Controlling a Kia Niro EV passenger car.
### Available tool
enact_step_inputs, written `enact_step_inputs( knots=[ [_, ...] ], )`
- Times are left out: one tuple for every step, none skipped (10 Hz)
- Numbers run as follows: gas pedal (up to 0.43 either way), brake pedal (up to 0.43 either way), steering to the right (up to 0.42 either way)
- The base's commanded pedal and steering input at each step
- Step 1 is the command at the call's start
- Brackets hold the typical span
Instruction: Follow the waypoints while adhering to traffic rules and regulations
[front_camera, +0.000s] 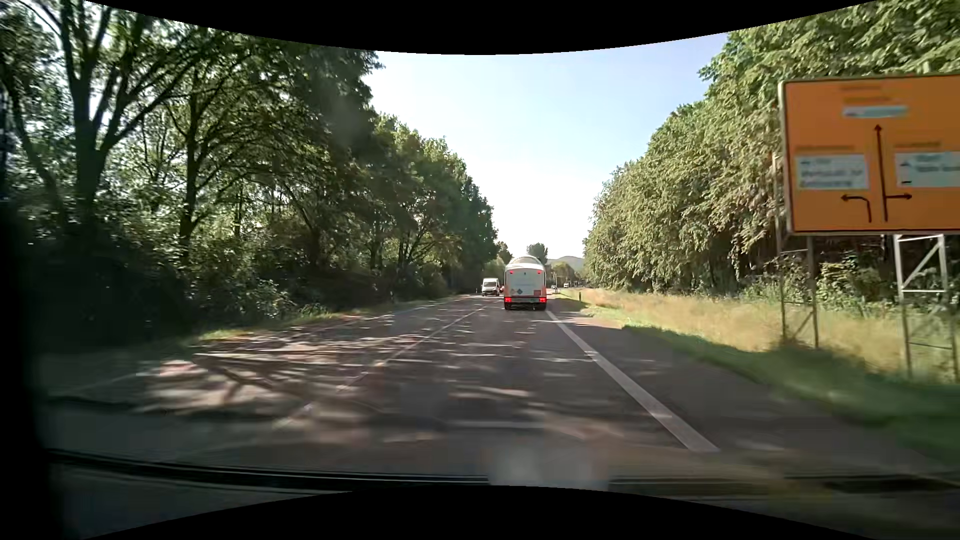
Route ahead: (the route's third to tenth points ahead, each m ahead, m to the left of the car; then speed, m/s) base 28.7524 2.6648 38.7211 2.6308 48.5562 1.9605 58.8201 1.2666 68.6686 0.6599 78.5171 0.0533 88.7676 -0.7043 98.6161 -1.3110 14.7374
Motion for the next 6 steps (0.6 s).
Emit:
enact_step_inputs(
  knots=[
    [0.0,0.006,0.008],
    [0.0,0.006,0.008],
    [0.0,0.012,0.008],
    [0.0,0.006,0.008],
    [0.0,0.006,0.008],
    [0.0,0.012,0.008]
  ],
)
